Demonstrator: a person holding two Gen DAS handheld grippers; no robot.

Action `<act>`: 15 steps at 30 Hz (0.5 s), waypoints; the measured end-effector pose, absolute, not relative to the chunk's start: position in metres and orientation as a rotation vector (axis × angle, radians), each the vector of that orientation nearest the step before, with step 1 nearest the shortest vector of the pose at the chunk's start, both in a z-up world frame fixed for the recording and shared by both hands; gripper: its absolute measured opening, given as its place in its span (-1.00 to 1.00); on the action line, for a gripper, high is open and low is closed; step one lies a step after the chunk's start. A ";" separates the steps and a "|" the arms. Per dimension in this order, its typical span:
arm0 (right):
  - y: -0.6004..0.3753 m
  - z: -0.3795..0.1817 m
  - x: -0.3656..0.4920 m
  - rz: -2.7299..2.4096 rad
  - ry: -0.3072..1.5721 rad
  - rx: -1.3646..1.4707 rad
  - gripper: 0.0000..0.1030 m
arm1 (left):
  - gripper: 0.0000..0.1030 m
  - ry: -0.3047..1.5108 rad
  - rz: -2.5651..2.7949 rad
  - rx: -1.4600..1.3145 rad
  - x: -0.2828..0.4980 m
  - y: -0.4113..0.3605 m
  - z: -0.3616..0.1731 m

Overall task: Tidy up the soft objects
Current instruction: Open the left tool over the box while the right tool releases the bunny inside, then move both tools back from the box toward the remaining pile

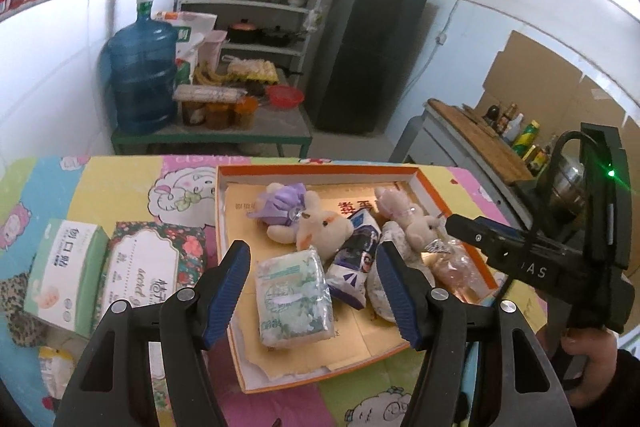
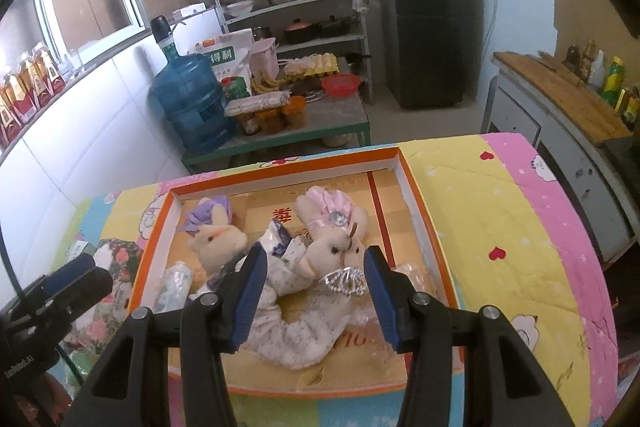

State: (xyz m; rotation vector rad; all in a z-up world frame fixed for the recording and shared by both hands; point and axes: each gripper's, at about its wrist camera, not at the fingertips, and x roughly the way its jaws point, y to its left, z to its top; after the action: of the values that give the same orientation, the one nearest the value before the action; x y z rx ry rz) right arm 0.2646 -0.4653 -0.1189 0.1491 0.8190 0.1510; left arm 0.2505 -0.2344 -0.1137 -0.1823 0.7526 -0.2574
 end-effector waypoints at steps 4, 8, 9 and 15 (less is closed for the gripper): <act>-0.457 -0.110 0.249 0.133 0.804 0.152 -0.02 | 0.30 0.728 -0.283 -0.166 0.238 -0.229 -0.103; -0.449 -0.102 0.235 0.120 0.789 0.156 -0.02 | 0.30 0.713 -0.302 -0.163 0.227 -0.220 -0.095; -0.446 -0.099 0.231 0.117 0.785 0.157 -0.02 | 0.30 0.707 -0.309 -0.163 0.223 -0.217 -0.092; -0.427 -0.083 0.205 0.108 0.753 0.150 -0.02 | 0.30 0.673 -0.332 -0.158 0.202 -0.198 -0.077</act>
State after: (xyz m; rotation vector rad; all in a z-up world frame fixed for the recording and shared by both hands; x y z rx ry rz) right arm 0.2048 -0.4267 -0.0834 0.1498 0.7526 0.1080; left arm 0.2015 -0.1983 -0.0770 -0.1581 0.6731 -0.3319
